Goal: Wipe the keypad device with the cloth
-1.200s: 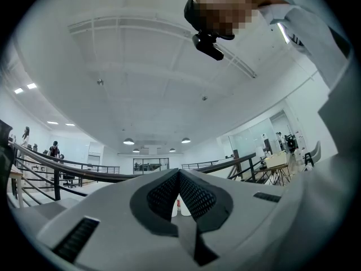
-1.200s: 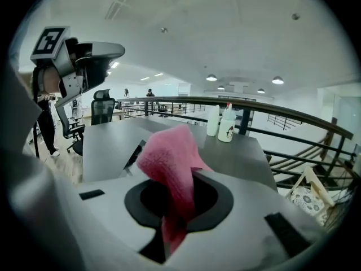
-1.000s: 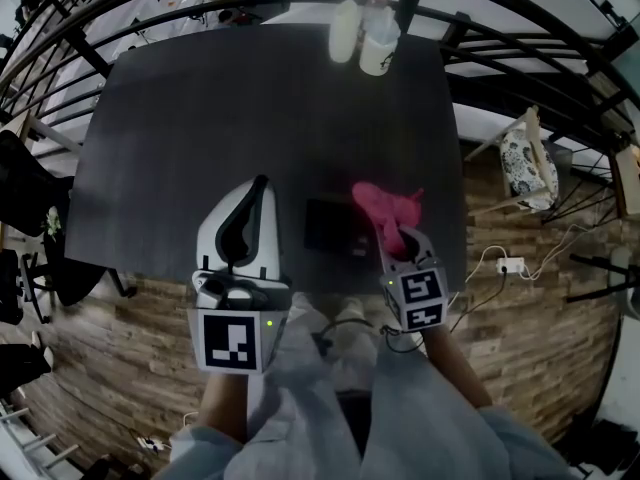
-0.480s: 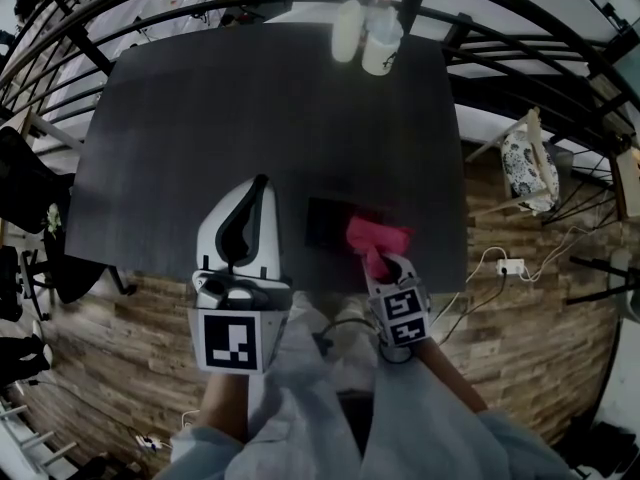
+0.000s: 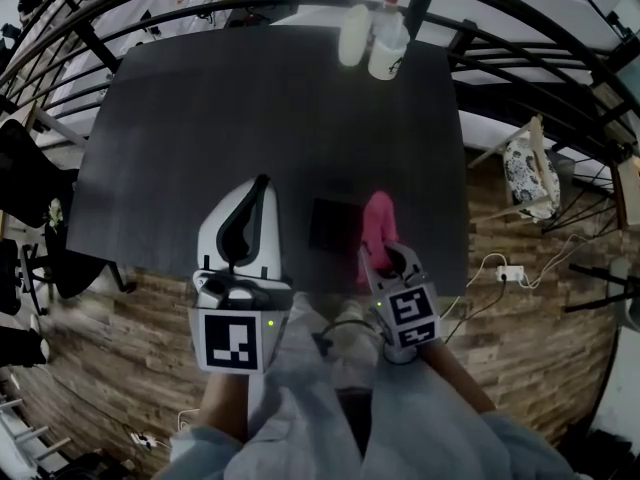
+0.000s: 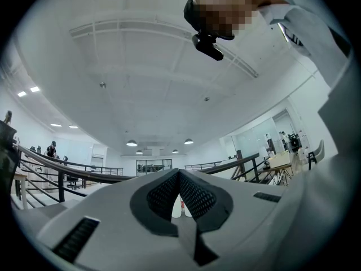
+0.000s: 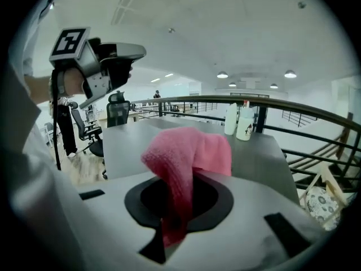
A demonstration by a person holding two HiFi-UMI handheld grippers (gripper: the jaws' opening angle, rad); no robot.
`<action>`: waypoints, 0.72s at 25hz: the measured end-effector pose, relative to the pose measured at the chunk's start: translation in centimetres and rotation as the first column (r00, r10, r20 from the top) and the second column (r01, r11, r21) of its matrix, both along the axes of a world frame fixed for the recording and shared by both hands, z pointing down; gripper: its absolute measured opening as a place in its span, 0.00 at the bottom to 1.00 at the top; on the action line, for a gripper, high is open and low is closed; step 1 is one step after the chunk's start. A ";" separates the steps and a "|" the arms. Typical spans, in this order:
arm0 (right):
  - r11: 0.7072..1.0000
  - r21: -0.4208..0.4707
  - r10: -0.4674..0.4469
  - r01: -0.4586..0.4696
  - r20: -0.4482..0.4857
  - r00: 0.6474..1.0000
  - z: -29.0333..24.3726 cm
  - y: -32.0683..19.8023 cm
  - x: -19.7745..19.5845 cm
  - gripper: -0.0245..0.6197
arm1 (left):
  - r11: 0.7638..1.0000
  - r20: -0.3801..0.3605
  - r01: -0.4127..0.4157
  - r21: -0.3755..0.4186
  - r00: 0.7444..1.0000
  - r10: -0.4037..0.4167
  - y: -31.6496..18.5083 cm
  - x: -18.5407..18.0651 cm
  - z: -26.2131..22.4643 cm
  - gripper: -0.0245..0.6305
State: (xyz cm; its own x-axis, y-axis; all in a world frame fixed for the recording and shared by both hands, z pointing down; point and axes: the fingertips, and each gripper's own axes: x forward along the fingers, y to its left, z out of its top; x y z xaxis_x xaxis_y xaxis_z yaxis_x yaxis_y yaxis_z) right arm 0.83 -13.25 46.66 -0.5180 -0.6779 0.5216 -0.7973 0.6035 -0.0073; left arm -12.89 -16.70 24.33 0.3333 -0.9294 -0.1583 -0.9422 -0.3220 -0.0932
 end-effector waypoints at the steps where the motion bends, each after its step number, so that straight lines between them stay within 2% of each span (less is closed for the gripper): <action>1: 1.000 0.018 0.000 0.000 0.007 1.000 -0.5 -0.8 -0.3 0.10 | 1.000 0.000 0.002 0.000 1.000 -0.002 0.0 -0.1 0.0 0.04; 5: 0.997 0.079 -0.015 0.014 0.010 1.000 -1.7 -3.8 -2.1 0.10 | 1.000 0.001 0.010 0.001 1.000 -0.010 0.2 -0.5 -0.1 0.04; 8: 0.994 0.089 -0.060 0.060 0.000 0.998 -1.5 -4.8 -4.5 0.10 | 1.000 0.002 0.017 0.001 1.000 -0.017 0.3 -0.8 0.0 0.04; 14: 0.973 0.031 -0.228 0.229 -0.035 0.973 1.5 -2.7 -9.7 0.10 | 1.000 0.000 0.024 -0.006 1.000 -0.024 0.6 -1.1 0.2 0.04; 18: 0.963 -0.045 -0.268 0.266 -0.050 0.962 4.1 -0.7 -10.5 0.10 | 1.000 0.001 0.026 -0.011 1.000 -0.026 0.5 -1.3 0.4 0.04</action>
State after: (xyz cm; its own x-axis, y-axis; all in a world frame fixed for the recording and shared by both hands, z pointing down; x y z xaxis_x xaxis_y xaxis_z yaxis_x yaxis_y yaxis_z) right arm -9.65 -13.98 50.79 -0.6473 -0.4984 0.5768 -0.6069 0.7948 0.0057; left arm -14.23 -16.25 24.74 0.3096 -0.9394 -0.1475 -0.9500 -0.2988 -0.0910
